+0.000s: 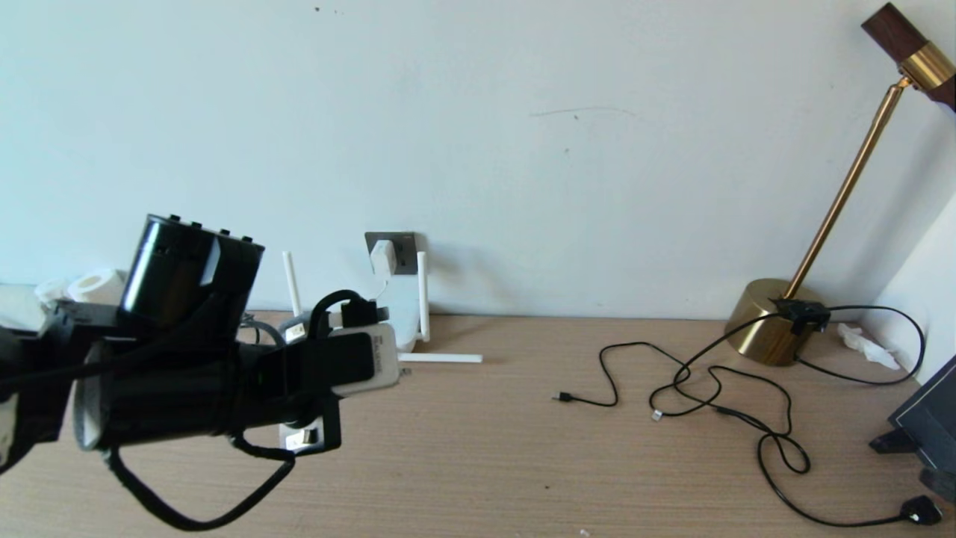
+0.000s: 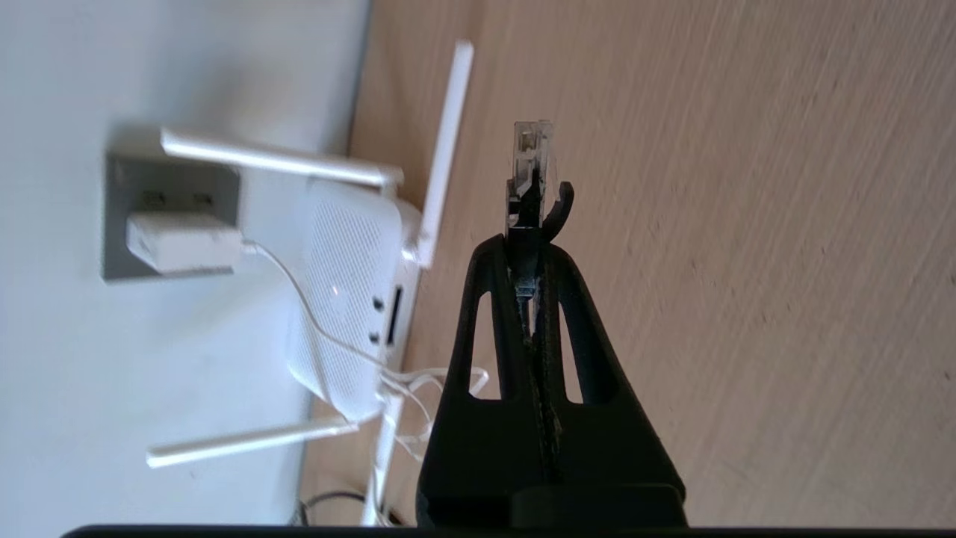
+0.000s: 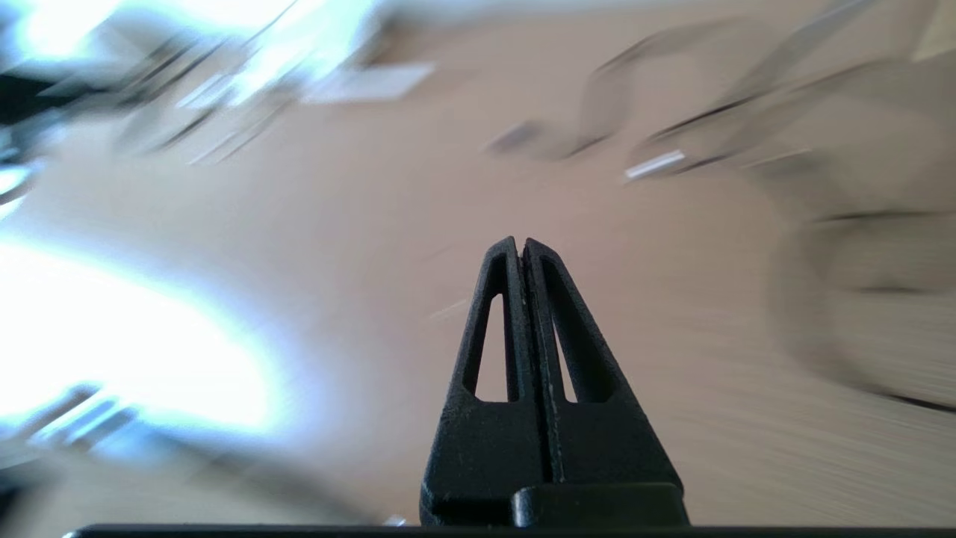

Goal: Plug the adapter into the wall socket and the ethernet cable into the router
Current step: Hand it to the other hand

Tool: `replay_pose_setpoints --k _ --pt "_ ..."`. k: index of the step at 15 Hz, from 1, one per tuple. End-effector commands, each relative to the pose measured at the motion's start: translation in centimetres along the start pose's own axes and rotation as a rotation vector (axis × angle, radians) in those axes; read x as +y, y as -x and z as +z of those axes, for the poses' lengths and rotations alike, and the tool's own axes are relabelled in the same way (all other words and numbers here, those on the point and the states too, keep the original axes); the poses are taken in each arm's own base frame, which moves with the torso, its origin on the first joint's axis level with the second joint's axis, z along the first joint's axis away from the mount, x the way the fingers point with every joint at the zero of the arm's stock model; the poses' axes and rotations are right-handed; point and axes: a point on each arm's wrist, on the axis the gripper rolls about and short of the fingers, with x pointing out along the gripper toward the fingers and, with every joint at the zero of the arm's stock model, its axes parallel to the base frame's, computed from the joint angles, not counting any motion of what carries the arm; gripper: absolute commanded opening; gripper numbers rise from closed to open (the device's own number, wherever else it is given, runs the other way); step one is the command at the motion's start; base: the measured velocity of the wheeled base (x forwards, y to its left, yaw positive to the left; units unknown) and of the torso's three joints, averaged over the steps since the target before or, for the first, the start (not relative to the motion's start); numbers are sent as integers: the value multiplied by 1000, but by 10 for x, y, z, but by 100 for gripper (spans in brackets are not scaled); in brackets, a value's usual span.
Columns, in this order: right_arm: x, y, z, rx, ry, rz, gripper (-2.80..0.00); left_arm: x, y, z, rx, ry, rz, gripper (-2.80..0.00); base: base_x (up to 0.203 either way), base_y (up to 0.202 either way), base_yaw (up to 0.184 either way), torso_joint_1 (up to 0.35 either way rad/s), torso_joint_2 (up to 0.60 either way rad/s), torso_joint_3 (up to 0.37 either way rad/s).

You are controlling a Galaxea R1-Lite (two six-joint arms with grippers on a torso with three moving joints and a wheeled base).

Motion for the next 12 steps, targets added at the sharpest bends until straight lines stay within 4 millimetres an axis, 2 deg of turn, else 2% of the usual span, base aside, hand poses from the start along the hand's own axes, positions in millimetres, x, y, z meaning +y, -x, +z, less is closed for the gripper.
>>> replay_pose_setpoints --k 1,5,8,9,12 --pt "-15 -57 17 254 -116 115 -280 5 -6 10 -27 -19 6 -280 0 0 0 0 0 0" --pt "-1 -127 46 384 -189 359 -280 31 -28 29 -24 -31 70 -280 0 0 0 0 0 0" --pt "6 -158 65 377 -188 417 -280 46 -41 54 -58 -52 119 -280 0 0 0 0 0 0" --pt "8 -161 70 365 -181 427 0 44 -45 66 -85 -68 113 -280 0 0 0 0 0 0" --pt "11 -174 79 365 -198 439 0 48 -49 92 -151 -92 131 -280 0 0 0 0 0 0"
